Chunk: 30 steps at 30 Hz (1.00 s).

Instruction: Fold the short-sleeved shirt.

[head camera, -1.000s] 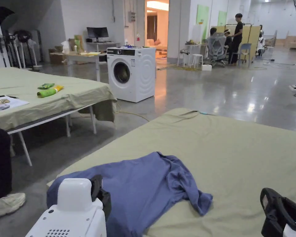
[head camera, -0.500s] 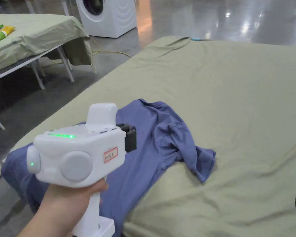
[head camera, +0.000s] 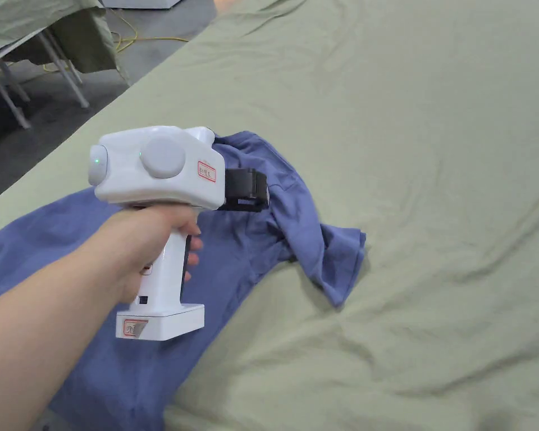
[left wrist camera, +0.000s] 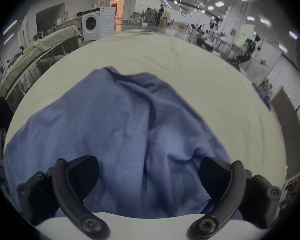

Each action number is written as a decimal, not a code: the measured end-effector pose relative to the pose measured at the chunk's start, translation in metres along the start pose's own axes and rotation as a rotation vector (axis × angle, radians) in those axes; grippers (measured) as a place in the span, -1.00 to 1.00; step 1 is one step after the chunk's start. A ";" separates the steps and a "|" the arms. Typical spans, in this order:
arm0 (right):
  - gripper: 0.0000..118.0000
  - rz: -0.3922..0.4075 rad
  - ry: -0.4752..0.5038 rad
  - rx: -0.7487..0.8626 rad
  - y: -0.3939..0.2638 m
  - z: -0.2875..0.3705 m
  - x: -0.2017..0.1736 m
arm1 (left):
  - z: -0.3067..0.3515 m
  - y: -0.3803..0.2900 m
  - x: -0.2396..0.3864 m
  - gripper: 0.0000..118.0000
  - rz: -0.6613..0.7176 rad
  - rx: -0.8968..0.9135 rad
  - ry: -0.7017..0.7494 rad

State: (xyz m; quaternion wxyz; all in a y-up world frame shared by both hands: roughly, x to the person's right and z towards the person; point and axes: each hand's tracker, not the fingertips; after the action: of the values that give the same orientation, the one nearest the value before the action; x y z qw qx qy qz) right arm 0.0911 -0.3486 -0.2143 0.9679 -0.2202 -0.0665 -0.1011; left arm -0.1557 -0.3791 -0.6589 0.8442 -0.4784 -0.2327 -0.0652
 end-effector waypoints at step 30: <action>-0.96 -0.059 -0.221 0.329 0.030 0.193 0.053 | 0.243 0.008 0.342 -0.92 -0.587 0.531 -0.422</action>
State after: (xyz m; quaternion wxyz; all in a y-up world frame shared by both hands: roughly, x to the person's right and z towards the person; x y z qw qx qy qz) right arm 0.1329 -0.2458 -0.0449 0.9743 -0.0670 -0.1942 -0.0927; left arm 0.0686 -0.1328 -0.4037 0.8175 -0.1619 -0.5345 -0.1408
